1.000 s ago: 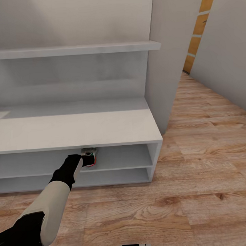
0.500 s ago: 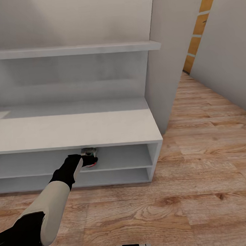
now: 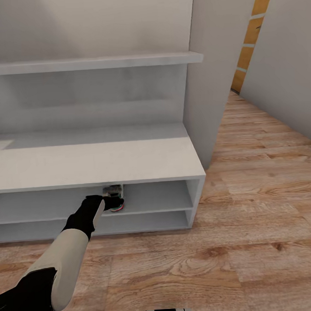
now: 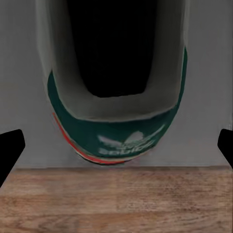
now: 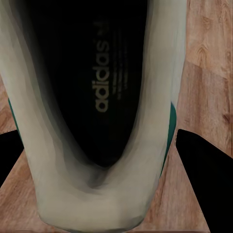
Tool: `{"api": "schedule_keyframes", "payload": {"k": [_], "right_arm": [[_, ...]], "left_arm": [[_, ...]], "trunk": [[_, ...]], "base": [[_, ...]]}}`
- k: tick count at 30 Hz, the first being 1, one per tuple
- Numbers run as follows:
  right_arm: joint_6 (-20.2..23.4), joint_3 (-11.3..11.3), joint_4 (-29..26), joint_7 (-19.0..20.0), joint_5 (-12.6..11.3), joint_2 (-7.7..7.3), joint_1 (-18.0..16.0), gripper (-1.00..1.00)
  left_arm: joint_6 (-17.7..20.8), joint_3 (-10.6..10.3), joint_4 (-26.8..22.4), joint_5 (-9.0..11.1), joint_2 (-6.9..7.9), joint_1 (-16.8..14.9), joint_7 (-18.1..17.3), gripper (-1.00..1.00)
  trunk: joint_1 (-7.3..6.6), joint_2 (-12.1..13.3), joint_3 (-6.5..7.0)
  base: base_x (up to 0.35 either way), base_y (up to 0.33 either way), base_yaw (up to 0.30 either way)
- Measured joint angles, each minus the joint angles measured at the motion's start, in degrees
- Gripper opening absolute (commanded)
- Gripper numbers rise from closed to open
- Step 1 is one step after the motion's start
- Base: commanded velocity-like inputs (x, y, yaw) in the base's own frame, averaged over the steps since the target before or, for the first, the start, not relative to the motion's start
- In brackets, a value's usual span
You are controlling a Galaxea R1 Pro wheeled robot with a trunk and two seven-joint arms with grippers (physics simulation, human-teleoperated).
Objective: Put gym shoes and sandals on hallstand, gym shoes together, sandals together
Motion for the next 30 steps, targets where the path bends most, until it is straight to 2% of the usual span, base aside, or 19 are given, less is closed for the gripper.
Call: {"api": "schedule_keyframes", "payload": {"k": [11,21,25,30], "right_arm": [[-0.01,-0.02,0.01,-0.02,-0.02,0.0,0.0,-1.0],[-0.03,-0.02,0.12,-0.05,-0.1,0.01,0.0,-1.0],[-0.03,-0.09,0.05,-0.06,-0.12,0.01,0.0,-1.0],[-0.05,-0.11,0.08,-0.04,-0.12,0.14,0.01,-1.0]], "left_arm": [[0.01,0.01,-0.01,0.0,0.0,0.0,0.02,1.0],[-0.04,0.18,0.0,0.06,0.25,0.0,-0.06,1.0],[-0.63,0.2,0.1,0.06,1.42,-0.01,-0.09,1.0],[-4.11,0.46,0.23,0.18,2.83,0.06,-0.09,1.0]], "trunk": [[0.01,0.0,0.0],[0.0,0.0,0.0],[0.0,0.0,0.0],[-0.01,0.0,0.0]], "base": [[-0.302,0.096,0.0],[-0.275,0.217,0.0],[-0.222,0.255,0.0],[-0.149,0.288,0.0]]}}
